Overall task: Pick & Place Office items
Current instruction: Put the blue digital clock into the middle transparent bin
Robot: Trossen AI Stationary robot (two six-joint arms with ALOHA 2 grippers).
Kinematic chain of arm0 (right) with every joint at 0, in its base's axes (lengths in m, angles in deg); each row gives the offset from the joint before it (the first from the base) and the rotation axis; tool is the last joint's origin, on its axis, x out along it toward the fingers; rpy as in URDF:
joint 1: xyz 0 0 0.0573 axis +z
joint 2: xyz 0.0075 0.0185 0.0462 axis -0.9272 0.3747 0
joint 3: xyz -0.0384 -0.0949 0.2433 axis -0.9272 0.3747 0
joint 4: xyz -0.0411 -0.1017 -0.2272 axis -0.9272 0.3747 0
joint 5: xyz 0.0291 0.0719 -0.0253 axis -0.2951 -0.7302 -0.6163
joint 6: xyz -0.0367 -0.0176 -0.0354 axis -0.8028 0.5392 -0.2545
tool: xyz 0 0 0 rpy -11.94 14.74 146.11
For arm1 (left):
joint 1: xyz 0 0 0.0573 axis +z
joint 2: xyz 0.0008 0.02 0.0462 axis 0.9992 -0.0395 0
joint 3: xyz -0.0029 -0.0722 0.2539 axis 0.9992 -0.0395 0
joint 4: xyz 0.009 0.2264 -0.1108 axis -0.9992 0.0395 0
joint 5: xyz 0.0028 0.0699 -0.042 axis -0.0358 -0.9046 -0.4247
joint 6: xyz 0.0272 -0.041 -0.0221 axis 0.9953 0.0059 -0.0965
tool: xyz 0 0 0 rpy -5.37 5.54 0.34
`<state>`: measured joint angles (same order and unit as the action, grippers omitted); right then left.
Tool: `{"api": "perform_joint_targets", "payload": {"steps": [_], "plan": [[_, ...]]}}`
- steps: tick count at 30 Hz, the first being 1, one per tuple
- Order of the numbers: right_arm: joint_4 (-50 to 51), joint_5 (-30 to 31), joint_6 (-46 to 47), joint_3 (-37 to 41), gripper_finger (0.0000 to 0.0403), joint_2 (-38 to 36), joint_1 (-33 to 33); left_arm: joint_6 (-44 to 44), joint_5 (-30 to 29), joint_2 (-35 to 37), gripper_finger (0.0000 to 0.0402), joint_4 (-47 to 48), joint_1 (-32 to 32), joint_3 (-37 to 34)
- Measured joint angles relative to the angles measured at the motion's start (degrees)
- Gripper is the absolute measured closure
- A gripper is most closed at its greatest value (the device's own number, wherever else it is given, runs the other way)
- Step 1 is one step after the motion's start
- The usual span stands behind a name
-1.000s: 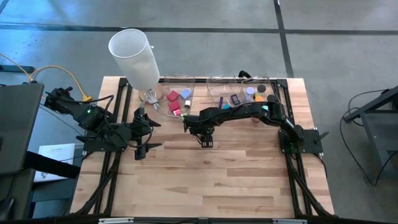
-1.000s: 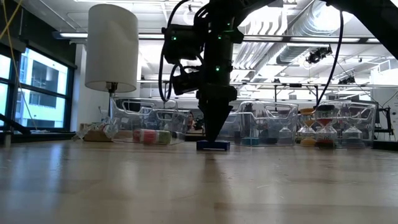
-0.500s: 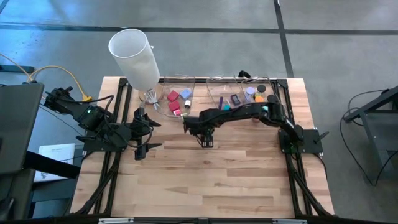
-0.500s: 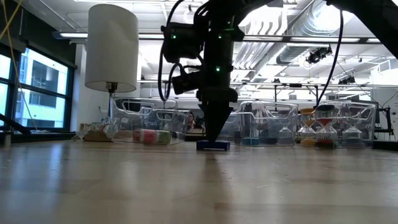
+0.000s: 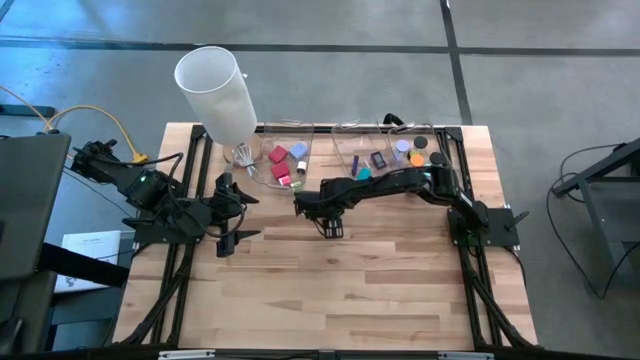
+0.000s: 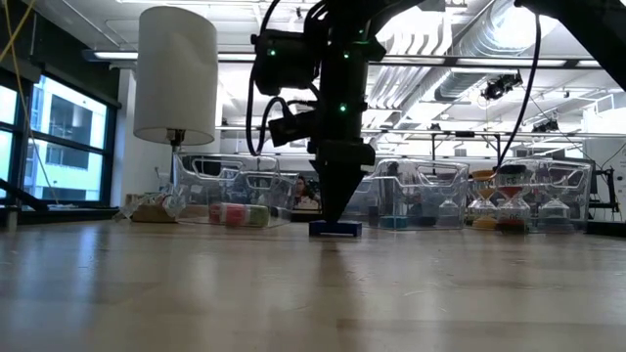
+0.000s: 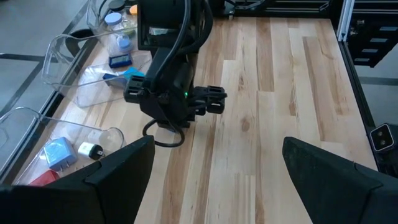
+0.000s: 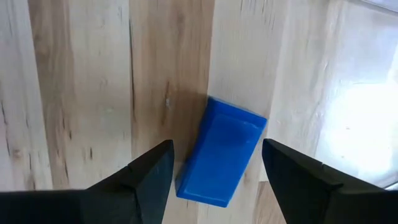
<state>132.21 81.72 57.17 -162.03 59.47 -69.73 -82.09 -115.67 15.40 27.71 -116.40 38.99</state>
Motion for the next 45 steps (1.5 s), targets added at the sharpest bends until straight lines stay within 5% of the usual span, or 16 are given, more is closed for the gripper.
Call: {"api": "perform_joint_targets", "payload": {"steps": [14,23,28,45], "plan": [[0.54,-6.48,-0.15,0.0,0.0159,0.0,-0.51,0.0,0.0,0.0,0.0057,0.0,0.0,0.0],[0.84,-5.9,-0.05,0.0,0.0057,0.0,-0.57,0.02,0.01,0.0,0.0057,0.0,-0.01,0.0],[0.68,-0.32,1.07,0.0,0.001,0.0,-0.5,0.02,0.0,0.0,0.0057,0.0,-0.02,0.0],[-1.39,-0.84,2.59,-0.01,0.0008,-0.02,-2.07,0.0,0.04,-0.04,0.0057,0.17,0.0,-1.42]]}}
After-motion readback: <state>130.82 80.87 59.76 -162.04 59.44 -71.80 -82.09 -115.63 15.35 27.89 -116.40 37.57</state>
